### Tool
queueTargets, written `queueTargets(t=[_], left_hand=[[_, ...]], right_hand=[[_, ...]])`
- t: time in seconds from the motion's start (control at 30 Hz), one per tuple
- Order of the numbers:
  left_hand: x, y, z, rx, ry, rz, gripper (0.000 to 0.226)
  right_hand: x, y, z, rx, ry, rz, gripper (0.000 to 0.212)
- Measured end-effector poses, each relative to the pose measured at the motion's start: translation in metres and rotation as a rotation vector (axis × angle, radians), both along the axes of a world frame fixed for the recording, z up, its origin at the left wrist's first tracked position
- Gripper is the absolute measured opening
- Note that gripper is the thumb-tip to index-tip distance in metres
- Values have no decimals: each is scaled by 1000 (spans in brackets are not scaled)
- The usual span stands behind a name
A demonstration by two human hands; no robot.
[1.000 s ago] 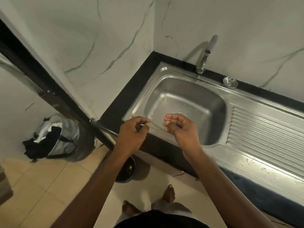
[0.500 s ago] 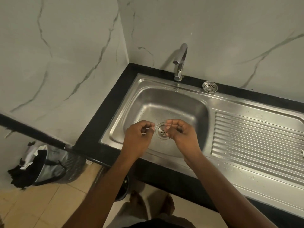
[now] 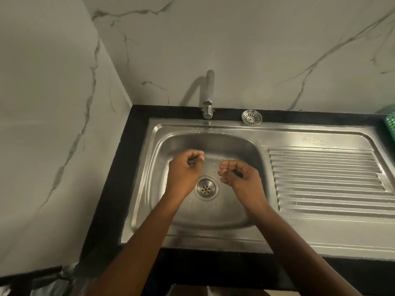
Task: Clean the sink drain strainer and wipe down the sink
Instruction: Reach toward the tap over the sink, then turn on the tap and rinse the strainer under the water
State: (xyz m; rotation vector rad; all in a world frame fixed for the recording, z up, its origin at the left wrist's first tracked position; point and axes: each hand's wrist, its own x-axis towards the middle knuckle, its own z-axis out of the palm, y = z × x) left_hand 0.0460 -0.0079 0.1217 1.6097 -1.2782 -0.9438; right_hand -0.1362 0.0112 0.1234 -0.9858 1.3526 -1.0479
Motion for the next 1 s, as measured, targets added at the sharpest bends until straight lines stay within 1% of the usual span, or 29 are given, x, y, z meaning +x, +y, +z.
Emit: queueTargets(t=[0.17,0.33,0.4,0.47,0.57,0.7,0.77,0.83,0.87,0.93,0.97,1.0], left_hand=[[3,-60,-2,-59,-61,-22,13],[-5,-120,-8,-51,-83,-62,46],[-8,-139,-8,-27,-81,-59,51],[-11,-156,-8,-32,-94,-54,43],[-14,-174,-9,-42,-122,-14,9],[-19,-188,-13,-41,-138,46,16],[-21,-192,-15,-29,-152,73,26],[-22,-196,-16,-21,-126,116,22],[-22,-197,-16,-28,-123,133,24],[-20,-199,-17,-43,-143,145,35],[-18,-200,-17,-38,-153,143,37],[-16,-200,-17,-22,-158,138,34]], right_hand=[[5,-7,-6,8,-12,-56,16],[6,-20,-7,-4,1,-57,14],[5,-26,-6,-6,2,-60,13],[3,-32,-6,-11,6,-63,12],[1,-39,-5,-10,6,-60,11],[-2,-47,-5,-16,15,-46,11],[-3,-50,-5,-20,23,-37,12],[-4,-54,-5,-24,29,-29,13],[-4,-56,-6,-24,32,-27,13],[-5,-59,-7,-18,28,-29,12],[-5,-61,-8,-14,28,-30,13],[-5,-62,-9,-11,29,-30,13]])
